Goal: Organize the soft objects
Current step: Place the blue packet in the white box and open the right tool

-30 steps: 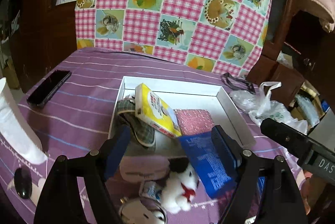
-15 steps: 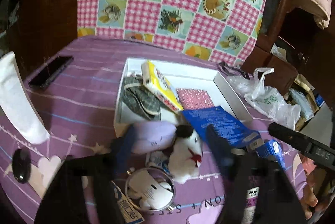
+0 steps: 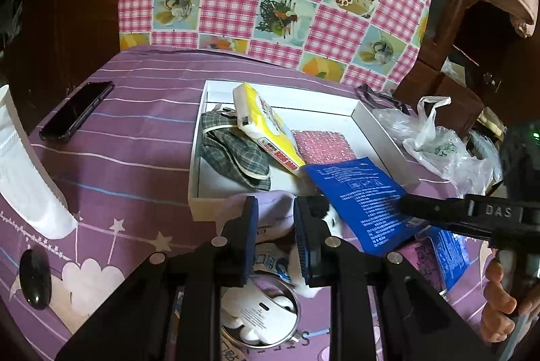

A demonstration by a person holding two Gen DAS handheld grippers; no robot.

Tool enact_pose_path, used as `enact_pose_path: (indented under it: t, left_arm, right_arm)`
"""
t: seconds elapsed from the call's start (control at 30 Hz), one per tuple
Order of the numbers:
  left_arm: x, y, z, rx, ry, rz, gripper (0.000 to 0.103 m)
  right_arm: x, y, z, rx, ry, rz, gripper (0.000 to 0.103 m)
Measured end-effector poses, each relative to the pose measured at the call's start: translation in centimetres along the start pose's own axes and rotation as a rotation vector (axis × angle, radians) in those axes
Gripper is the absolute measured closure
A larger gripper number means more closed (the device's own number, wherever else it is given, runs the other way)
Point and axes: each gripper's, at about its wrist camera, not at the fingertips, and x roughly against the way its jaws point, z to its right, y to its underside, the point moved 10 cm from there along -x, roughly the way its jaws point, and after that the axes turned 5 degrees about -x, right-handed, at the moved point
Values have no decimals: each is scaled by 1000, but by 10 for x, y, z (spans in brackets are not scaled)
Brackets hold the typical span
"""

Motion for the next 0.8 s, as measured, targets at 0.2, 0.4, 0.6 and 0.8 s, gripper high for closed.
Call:
enact_pose_path:
  t: [0.2,0.4,0.6,0.8]
  left_arm:
    - [-8,-5,2,19,34,-13,82]
    - [-12,-22,4,-13,-25,32,82]
    - [-18,-24,3,22,-32,24,79]
    - [-3,-23,-15,43,-109,70,50]
  right_arm:
    - [-20,-21,-14,-63,-93,-26,97]
    - [-25,-67,-11,-120,-57,77,99]
    - [-31,-87,4,-106,108,163,99]
    - [-19,-70,10,-32,157,108,83]
